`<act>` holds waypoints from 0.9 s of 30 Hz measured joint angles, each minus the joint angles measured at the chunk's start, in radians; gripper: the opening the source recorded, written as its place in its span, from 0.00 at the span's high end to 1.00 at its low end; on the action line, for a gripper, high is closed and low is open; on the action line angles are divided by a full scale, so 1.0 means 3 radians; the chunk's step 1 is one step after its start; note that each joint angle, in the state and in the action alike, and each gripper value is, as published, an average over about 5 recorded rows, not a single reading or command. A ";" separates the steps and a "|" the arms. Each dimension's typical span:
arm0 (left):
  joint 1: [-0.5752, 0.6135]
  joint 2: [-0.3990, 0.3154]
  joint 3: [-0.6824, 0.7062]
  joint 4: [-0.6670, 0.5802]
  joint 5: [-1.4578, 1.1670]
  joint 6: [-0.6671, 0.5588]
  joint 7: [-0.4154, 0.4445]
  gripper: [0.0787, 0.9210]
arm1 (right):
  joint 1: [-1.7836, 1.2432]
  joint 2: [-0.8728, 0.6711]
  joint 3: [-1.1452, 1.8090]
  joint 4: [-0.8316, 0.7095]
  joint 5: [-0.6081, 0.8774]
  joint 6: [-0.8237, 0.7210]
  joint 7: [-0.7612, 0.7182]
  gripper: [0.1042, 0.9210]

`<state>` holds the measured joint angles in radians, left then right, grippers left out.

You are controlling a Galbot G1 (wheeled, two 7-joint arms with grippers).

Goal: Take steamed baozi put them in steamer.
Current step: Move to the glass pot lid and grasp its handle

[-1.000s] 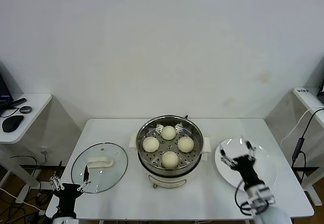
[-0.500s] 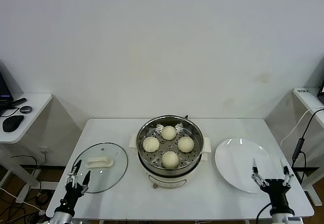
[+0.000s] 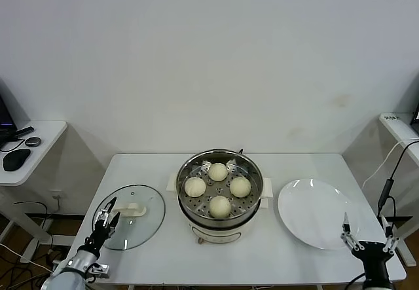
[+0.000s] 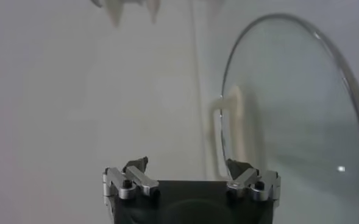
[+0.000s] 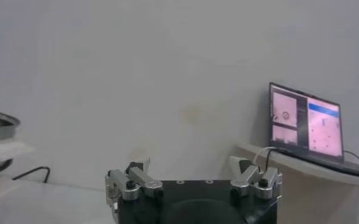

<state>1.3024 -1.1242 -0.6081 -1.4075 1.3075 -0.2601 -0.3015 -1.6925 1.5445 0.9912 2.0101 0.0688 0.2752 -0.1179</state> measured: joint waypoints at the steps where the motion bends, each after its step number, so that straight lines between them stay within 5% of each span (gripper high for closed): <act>1: -0.0033 0.0002 0.0011 0.0025 0.0024 -0.0004 0.0000 0.12 | -0.0004 0.0004 0.0005 -0.0001 -0.0003 0.0004 0.0001 0.12; 20: -0.0484 -0.0029 0.0155 0.0373 0.0209 -0.0024 0.0114 0.13 | -0.0128 0.0017 0.0016 0.0035 -0.0018 0.0003 0.0011 0.12; 27: -0.0542 -0.0049 0.0185 0.0439 0.0201 -0.0018 0.0189 0.34 | -0.0151 0.0035 -0.0008 0.0041 -0.0059 0.0003 -0.0012 0.12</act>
<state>1.1398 -1.1390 -0.5528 -1.2759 1.3677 -0.2656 -0.2449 -1.7379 1.5549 0.9888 2.0224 0.0511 0.2761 -0.1214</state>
